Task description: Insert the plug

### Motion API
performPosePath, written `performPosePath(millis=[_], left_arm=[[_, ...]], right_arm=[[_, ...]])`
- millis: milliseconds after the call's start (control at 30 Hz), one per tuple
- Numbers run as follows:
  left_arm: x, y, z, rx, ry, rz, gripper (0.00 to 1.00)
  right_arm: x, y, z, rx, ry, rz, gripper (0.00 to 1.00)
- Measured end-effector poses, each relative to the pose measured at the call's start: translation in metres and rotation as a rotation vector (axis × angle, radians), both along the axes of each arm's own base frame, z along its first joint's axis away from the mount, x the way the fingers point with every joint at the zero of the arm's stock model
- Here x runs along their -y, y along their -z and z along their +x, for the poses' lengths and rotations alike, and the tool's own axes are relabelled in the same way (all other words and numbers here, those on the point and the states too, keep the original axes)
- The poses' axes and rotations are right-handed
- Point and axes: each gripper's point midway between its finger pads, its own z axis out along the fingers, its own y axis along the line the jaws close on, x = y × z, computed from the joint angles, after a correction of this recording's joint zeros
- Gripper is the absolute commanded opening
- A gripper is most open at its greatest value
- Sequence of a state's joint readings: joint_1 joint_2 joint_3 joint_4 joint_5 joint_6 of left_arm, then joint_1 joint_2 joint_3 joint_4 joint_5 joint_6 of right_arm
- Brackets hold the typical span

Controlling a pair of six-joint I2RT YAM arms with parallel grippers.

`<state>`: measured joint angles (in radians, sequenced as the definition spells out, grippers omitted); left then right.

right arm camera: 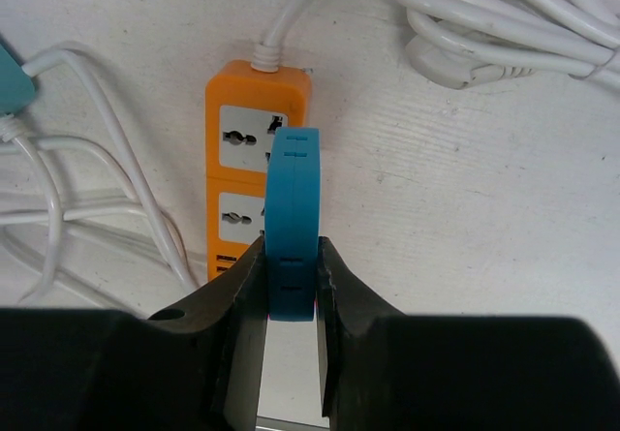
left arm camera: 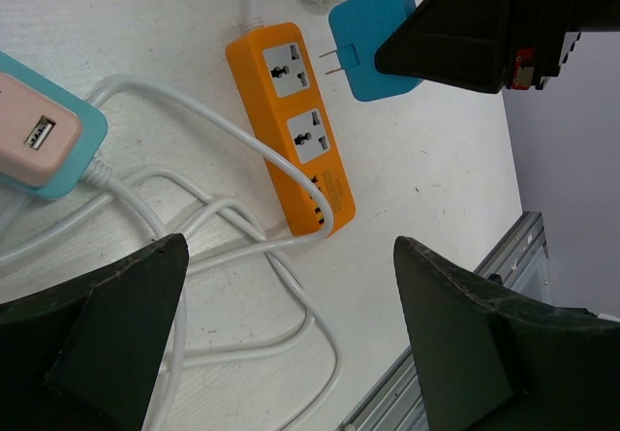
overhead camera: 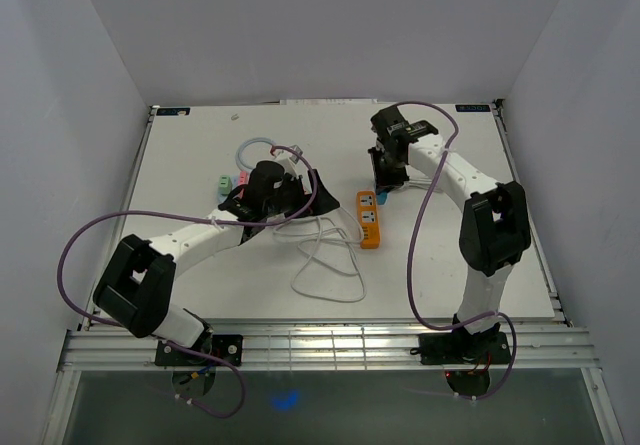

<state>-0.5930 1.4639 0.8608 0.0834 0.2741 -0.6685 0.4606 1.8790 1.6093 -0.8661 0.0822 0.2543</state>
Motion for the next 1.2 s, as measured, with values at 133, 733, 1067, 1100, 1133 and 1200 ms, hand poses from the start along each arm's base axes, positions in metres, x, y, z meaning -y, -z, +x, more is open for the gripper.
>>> performPosePath(millis=[133,733,1067,1100,1133,1200], left_arm=[[0.000,0.002,0.000,-0.004,0.000,0.003,0.97],[0.000,0.002,0.000,0.000,0.006,0.005,0.97],[0.000,0.002,0.000,0.000,0.006,0.005,0.97],[0.000,0.002,0.000,0.000,0.007,0.005,0.97],[0.000,0.002,0.000,0.000,0.007,0.005,0.97],[0.000,0.002,0.000,0.000,0.007,0.005,0.97]], right_arm=[[-0.002,0.001,0.003,0.001,-0.001,0.004,0.08],[-0.013,0.012,0.003,-0.021,-0.006,0.007,0.08],[-0.015,0.013,0.004,-0.016,-0.001,-0.009,0.08],[-0.015,0.013,0.004,-0.015,-0.002,-0.012,0.08],[-0.015,0.012,0.004,-0.013,-0.002,-0.015,0.08],[-0.014,0.013,0.004,-0.011,-0.001,-0.021,0.08]])
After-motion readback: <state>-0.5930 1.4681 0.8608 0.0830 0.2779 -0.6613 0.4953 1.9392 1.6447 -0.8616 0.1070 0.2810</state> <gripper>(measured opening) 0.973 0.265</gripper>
